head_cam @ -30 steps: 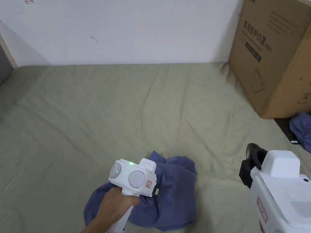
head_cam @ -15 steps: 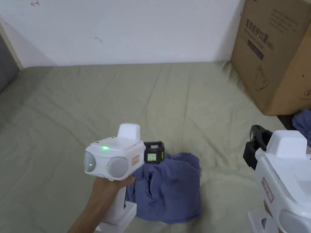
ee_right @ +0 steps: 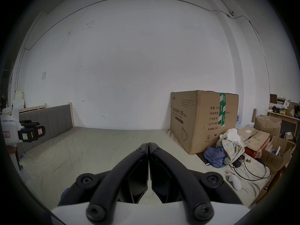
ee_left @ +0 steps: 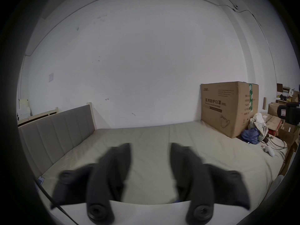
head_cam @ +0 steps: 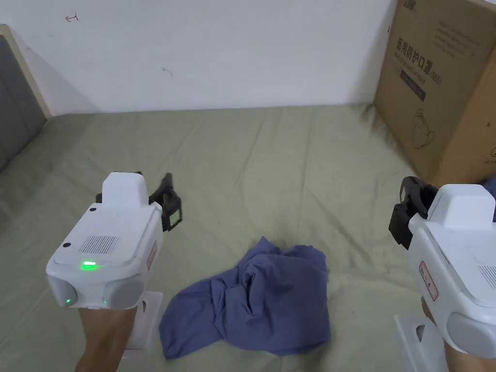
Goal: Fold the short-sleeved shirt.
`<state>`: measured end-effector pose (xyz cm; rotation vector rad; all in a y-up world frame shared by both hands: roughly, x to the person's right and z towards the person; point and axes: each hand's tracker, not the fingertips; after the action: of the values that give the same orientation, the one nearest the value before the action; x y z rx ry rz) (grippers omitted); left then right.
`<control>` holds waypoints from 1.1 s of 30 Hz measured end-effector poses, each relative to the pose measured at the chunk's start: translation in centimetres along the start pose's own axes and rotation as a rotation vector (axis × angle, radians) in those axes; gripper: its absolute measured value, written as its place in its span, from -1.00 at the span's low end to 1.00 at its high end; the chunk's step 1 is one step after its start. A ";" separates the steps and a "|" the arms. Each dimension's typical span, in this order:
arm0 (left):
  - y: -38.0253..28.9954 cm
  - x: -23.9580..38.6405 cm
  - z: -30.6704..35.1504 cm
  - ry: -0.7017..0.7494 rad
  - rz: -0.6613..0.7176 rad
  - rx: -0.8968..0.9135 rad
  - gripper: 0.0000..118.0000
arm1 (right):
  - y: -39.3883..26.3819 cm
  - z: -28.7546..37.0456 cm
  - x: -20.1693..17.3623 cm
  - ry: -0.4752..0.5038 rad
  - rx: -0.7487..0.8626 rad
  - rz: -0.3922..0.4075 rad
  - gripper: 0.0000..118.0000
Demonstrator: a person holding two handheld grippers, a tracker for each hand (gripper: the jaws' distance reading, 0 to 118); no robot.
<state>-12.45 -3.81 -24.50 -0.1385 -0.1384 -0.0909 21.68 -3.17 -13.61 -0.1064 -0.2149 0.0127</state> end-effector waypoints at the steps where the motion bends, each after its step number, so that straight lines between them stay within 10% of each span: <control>1: -0.1 -0.3 0.0 -0.001 0.009 0.000 -0.65 | 0.0 0.0 0.0 0.002 0.001 0.000 -1.00; 4: -0.2 -1.0 -0.2 0.006 0.046 -0.009 -1.00 | 0.1 0.1 -0.2 0.005 0.003 0.002 -1.00; 30: -17.5 0.1 -3.1 -0.077 0.175 -0.805 -1.00 | -3.0 -1.2 -0.7 0.028 -0.089 0.010 -1.00; 33: -18.7 0.2 -3.5 -0.049 0.193 -0.834 -0.15 | -3.5 -1.3 -0.7 0.033 -0.104 0.012 -1.00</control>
<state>-13.67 -22.81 -25.42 -0.9852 -0.1289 0.0529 21.28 -6.79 -14.67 -0.2118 -0.1821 0.0115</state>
